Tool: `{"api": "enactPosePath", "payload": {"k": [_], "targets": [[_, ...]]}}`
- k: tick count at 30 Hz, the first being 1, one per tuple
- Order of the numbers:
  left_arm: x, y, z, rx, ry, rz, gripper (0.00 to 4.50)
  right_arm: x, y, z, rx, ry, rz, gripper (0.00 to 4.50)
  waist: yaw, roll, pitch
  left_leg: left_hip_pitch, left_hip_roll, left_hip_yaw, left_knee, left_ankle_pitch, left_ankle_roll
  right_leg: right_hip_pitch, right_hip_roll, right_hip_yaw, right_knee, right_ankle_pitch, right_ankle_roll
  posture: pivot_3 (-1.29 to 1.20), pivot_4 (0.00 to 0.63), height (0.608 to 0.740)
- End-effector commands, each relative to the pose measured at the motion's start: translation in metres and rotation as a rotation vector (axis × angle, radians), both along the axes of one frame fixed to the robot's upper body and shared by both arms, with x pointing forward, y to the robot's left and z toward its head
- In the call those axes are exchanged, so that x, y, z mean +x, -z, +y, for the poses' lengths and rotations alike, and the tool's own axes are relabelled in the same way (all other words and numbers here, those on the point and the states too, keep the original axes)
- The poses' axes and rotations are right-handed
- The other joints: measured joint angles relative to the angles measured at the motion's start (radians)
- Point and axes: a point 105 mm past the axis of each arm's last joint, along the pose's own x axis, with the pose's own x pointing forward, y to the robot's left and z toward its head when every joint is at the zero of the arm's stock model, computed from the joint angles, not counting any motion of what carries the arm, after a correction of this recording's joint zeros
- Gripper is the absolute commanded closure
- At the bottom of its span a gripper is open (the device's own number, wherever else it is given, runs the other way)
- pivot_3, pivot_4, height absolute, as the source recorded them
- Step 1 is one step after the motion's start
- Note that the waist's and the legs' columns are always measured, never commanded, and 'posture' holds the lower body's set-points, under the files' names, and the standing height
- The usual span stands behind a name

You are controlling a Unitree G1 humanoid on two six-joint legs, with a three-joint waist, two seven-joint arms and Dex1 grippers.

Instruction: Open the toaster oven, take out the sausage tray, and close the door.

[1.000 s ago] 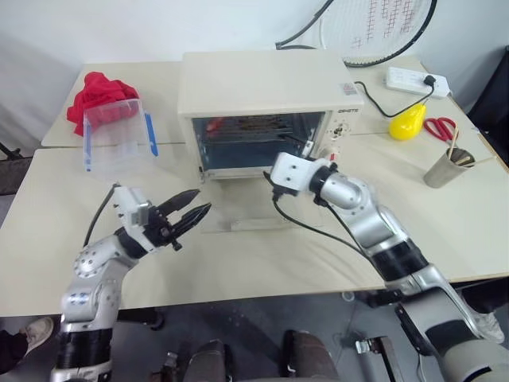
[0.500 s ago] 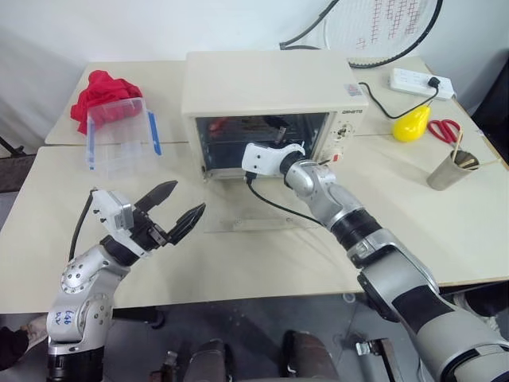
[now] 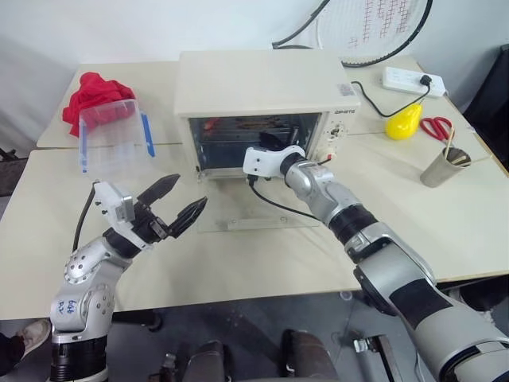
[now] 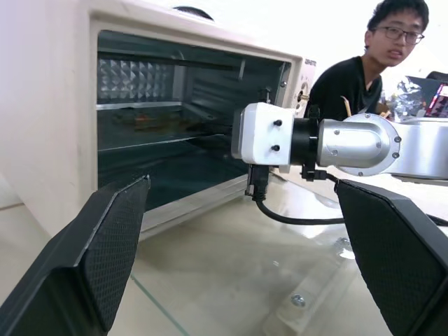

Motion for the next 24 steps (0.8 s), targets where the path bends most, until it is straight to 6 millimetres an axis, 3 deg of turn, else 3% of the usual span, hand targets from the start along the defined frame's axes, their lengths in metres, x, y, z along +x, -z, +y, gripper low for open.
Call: {"api": "enactPosePath", "payload": {"k": [1,14,24], "targets": [[0.002,-0.008,-0.005,0.008,0.049,-0.037,0.0,-0.003,-0.028,0.005,0.064,-0.04,-0.075,4.48,0.0,0.0,0.0,0.0,0.0,0.0,0.0,0.0,0.0,0.0,0.0,0.0,0.0,0.0,0.0,0.0,0.15,0.74],[0.04,-0.032,-0.022,0.038,0.157,-0.113,0.0,-0.009,-0.044,0.006,0.035,-0.092,-0.098,4.48,-0.002,0.0,0.0,-0.002,-0.001,-0.001,-0.001,0.0,0.0,0.0,0.0,-0.002,-0.001,0.0,0.0,0.0,0.15,0.74],[0.066,-0.052,-0.009,-0.021,0.102,-0.117,0.0,-0.021,-0.048,0.007,-0.021,-0.159,-0.099,4.48,-0.002,0.0,0.001,-0.004,-0.001,-0.004,-0.001,0.0,0.0,-0.001,0.0,-0.003,-0.001,0.0,0.0,0.0,0.15,0.74]]}}
